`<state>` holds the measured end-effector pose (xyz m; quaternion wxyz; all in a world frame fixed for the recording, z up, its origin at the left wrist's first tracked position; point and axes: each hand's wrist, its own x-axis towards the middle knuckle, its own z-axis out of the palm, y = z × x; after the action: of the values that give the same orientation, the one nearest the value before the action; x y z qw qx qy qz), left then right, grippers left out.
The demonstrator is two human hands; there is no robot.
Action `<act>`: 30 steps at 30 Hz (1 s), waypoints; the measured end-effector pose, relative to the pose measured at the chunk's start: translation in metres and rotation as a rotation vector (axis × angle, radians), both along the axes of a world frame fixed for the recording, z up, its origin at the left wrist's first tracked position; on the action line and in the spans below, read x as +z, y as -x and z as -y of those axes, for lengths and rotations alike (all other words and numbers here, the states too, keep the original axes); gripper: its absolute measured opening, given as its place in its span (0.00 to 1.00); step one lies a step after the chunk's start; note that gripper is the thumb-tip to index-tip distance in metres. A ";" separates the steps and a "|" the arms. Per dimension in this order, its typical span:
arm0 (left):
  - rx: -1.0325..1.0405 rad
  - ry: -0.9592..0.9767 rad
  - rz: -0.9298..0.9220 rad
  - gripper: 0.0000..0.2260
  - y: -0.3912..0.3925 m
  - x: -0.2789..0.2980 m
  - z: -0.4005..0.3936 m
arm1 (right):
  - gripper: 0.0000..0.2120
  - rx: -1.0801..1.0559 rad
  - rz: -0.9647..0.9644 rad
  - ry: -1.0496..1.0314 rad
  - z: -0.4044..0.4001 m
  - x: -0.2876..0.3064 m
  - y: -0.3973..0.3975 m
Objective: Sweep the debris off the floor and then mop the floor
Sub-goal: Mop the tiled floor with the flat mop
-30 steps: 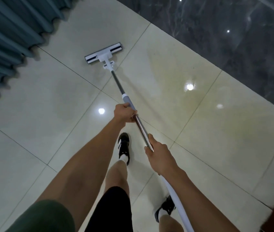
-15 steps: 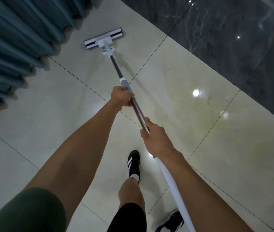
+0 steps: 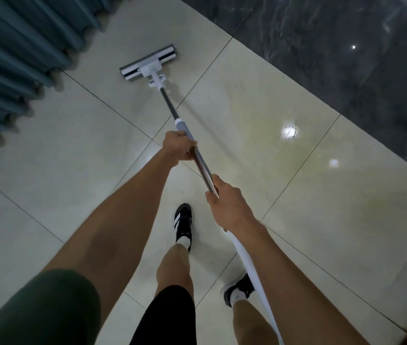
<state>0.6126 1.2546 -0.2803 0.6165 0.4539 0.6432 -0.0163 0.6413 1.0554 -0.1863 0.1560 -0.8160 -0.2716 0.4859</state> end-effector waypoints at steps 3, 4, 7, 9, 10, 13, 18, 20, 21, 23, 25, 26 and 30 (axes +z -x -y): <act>-0.029 0.011 -0.038 0.08 -0.002 -0.005 0.081 | 0.24 -0.054 -0.048 0.033 0.079 0.004 0.002; -0.034 0.015 -0.039 0.07 -0.002 -0.007 0.111 | 0.25 -0.081 -0.075 0.043 0.107 0.007 0.004; -0.039 0.076 -0.033 0.14 0.000 -0.007 0.200 | 0.26 -0.141 -0.138 0.065 0.195 0.013 0.008; -0.056 0.123 -0.021 0.26 -0.002 -0.006 0.255 | 0.26 -0.173 -0.140 0.097 0.251 0.017 0.007; -0.067 0.136 -0.009 0.28 -0.004 -0.005 0.280 | 0.26 -0.197 -0.134 0.113 0.277 0.020 0.006; -0.089 0.178 -0.002 0.30 -0.016 0.004 0.341 | 0.25 -0.251 -0.118 0.159 0.335 0.031 0.001; -0.106 0.114 -0.037 0.27 -0.033 0.011 0.348 | 0.25 -0.256 -0.122 0.121 0.343 0.033 -0.009; -0.124 0.069 -0.063 0.26 -0.038 0.012 0.333 | 0.25 -0.246 -0.127 0.087 0.328 0.032 -0.015; -0.123 0.060 -0.064 0.26 -0.040 0.013 0.326 | 0.25 -0.240 -0.124 0.078 0.320 0.031 -0.018; -0.094 0.062 -0.057 0.27 -0.046 0.008 0.312 | 0.26 -0.236 -0.123 0.086 0.303 0.028 -0.024; -0.085 0.062 -0.053 0.29 -0.052 0.001 0.292 | 0.26 -0.245 -0.124 0.103 0.282 0.024 -0.030; -0.082 0.058 -0.047 0.29 -0.056 -0.003 0.279 | 0.26 -0.245 -0.128 0.107 0.269 0.020 -0.034; -0.026 0.048 -0.009 0.28 -0.083 -0.021 0.207 | 0.25 -0.242 -0.105 0.087 0.198 0.003 -0.060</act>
<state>0.6961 1.0472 -0.3014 0.6242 0.4472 0.6393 -0.0415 0.7013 0.8570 -0.1828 0.1918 -0.8222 -0.1413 0.5169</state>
